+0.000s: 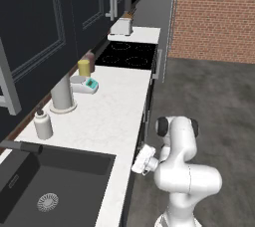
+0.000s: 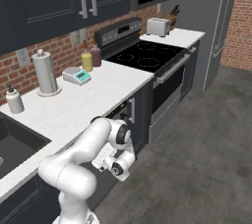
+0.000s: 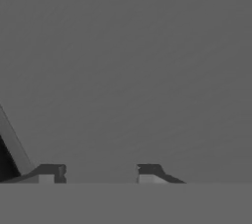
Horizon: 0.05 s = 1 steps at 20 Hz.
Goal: Pick up the cup and bowl from the counter, place them in the dishwasher, and close the dishwasher door.
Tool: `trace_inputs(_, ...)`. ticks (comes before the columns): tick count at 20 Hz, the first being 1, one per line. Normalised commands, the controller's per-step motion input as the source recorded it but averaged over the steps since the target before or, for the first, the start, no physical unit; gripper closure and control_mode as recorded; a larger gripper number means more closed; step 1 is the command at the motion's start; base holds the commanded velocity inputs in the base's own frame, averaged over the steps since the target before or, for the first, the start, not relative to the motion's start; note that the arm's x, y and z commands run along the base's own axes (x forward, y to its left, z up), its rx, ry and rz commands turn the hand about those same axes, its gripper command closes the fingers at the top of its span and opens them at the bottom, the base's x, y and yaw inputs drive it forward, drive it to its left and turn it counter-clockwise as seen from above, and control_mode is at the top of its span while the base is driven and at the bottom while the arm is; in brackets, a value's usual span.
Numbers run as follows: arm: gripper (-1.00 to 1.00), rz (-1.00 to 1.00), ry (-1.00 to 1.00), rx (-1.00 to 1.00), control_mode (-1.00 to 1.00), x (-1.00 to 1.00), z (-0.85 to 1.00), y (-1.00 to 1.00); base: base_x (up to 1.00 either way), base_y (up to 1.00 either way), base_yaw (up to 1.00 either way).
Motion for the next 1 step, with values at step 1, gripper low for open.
trace_inputs(1,-1.0,-0.05,0.04,-0.03,-1.0,0.11,0.04,0.25,0.0,0.0,0.0)
